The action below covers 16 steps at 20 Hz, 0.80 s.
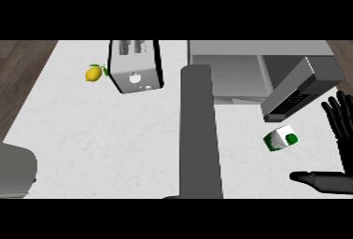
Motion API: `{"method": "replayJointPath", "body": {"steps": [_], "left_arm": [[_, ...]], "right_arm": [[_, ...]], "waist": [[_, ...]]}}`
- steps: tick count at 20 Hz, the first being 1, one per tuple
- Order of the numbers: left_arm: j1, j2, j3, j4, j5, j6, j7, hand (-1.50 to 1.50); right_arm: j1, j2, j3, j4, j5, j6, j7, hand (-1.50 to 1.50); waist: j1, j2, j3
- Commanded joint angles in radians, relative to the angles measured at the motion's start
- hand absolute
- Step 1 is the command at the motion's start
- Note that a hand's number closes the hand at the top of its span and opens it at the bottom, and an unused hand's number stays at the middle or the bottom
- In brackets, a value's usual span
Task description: Pick up the milk, place it into the microwave and close the microwave
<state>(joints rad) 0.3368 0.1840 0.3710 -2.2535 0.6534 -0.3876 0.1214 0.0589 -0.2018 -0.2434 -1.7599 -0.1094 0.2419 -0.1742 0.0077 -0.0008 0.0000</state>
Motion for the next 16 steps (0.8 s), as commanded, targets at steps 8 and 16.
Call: {"method": "replayJointPath", "body": {"steps": [8,16], "left_arm": [[0.132,-0.032,0.106,-0.062,0.115,-0.117,0.005,-1.50],[0.089,-0.069,0.095,-0.091,0.081,-0.087,0.063,-1.50]], "right_arm": [[-0.045,-0.014,-0.055,0.519,0.152,-0.026,-0.365,-1.50],[-0.192,-0.083,-0.082,0.903,0.225,-0.059,-0.534,-1.50]], "waist": [[0.009,0.001,0.001],[0.004,0.003,0.001]]}}
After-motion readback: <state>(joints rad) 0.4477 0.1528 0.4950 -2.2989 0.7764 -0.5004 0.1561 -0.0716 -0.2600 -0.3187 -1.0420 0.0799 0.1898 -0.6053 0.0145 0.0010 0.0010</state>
